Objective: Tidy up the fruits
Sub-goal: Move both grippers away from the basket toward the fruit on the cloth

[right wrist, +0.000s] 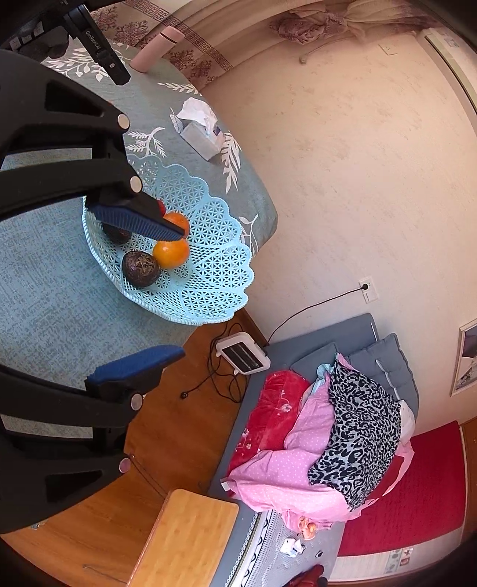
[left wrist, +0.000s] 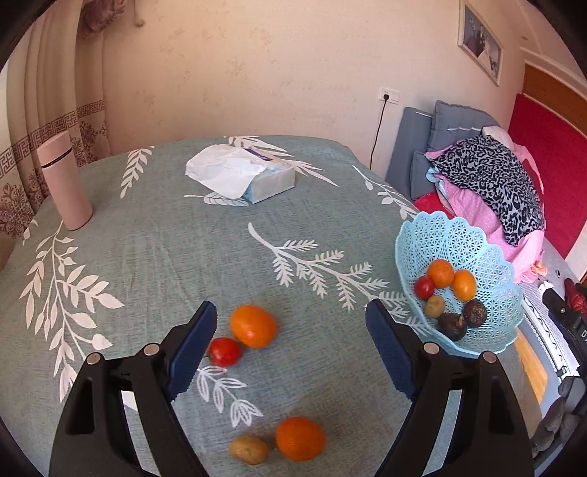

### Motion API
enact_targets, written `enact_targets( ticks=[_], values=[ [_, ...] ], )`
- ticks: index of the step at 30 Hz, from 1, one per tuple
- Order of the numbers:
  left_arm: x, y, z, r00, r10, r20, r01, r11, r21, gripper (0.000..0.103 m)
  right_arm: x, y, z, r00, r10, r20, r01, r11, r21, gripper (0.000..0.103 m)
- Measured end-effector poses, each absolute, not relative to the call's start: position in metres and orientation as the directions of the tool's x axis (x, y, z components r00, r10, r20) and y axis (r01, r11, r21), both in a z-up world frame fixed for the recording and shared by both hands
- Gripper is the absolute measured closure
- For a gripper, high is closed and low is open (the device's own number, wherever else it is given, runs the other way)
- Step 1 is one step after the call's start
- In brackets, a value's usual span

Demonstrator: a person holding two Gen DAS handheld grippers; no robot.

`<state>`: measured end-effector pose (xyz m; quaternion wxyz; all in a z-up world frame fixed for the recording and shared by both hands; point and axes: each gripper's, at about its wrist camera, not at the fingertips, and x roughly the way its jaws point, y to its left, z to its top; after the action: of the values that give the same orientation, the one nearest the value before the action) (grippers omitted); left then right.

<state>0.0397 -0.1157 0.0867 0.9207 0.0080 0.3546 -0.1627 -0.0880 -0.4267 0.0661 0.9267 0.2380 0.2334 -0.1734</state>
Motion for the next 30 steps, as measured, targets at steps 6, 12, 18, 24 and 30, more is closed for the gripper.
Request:
enact_targets(
  ticks=[6, 12, 18, 24, 30],
  values=[
    [0.054, -0.069, 0.077, 0.708, -0.212, -0.673, 0.189, 0.976, -0.108, 0.02, -0.083, -0.413, 0.063, 0.83, -0.174, -0.529, 0.4, 0.848, 0.348, 0.042],
    [0.059, -0.053, 0.064, 0.698, -0.187, -0.692, 0.161, 0.982, -0.103, 0.02, -0.079, -0.392, 0.066, 0.841, -0.123, -0.526, 0.339, 0.879, 0.336, 0.042],
    [0.062, -0.065, 0.044, 0.668, -0.184, -0.722, 0.194, 0.978, -0.069, 0.021, -0.074, -0.37, 0.064, 0.839, -0.071, -0.539, 0.279, 0.907, 0.315, 0.042],
    [0.066, -0.076, 0.026, 0.633, -0.196, -0.749, 0.237, 0.97, -0.054, 0.033, -0.068, -0.358, 0.056, 0.824, -0.034, -0.565, 0.247, 0.92, 0.304, 0.042],
    [0.072, -0.08, 0.011, 0.601, -0.199, -0.774, 0.251, 0.967, -0.053, 0.054, -0.064, -0.35, 0.05, 0.812, -0.006, -0.583, 0.219, 0.93, 0.296, 0.042]
  ],
)
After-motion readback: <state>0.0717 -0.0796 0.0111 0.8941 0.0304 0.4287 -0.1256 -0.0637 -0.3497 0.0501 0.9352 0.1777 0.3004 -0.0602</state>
